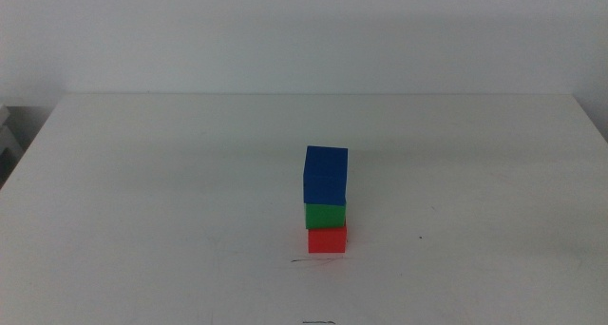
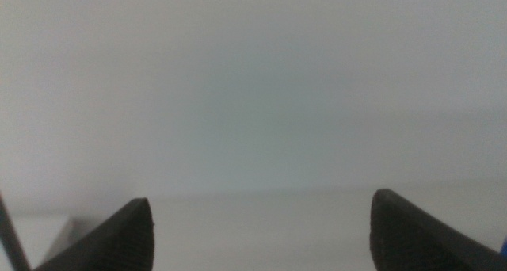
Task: Stack red cubes first, then green, then blue cubes in a specific spot.
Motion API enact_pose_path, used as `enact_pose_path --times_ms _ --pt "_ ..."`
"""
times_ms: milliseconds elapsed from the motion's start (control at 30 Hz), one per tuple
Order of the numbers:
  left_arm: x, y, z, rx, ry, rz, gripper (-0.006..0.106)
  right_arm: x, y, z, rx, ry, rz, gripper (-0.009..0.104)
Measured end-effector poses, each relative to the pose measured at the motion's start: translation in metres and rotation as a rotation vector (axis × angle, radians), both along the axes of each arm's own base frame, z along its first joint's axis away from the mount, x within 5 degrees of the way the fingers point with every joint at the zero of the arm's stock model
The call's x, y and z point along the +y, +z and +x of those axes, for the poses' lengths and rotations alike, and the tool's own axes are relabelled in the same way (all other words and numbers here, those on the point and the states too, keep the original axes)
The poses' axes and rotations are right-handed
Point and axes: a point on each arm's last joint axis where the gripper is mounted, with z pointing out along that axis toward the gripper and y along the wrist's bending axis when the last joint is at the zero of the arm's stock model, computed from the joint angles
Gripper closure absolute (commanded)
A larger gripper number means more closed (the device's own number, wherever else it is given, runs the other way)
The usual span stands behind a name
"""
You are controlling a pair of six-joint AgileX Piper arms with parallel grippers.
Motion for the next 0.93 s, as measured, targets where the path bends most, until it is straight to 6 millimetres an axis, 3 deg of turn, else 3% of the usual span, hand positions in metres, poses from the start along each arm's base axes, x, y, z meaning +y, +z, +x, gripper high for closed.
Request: enact_pose_path --times_ms 167,367,567,667,933 --pt "0.000 -0.064 -0.013 0.070 0.003 0.009 0.007 -0.010 -0.062 -0.006 0.036 -0.161 -0.005 0.027" --pt "0.001 -0.123 -0.020 0.142 0.003 0.010 0.007 -0.012 -0.109 -0.007 0.100 -0.210 -0.009 0.027" --pt "0.001 -0.163 -0.025 0.167 0.003 0.010 0.007 -0.013 -0.132 -0.005 0.157 -0.215 -0.019 0.027" --pt "0.001 -0.176 -0.024 0.203 0.003 0.011 0.007 -0.013 -0.134 -0.005 0.152 -0.217 -0.023 0.027" --pt "0.001 -0.179 -0.024 0.210 0.003 0.012 0.007 -0.014 -0.134 -0.005 0.142 -0.223 -0.052 0.027"
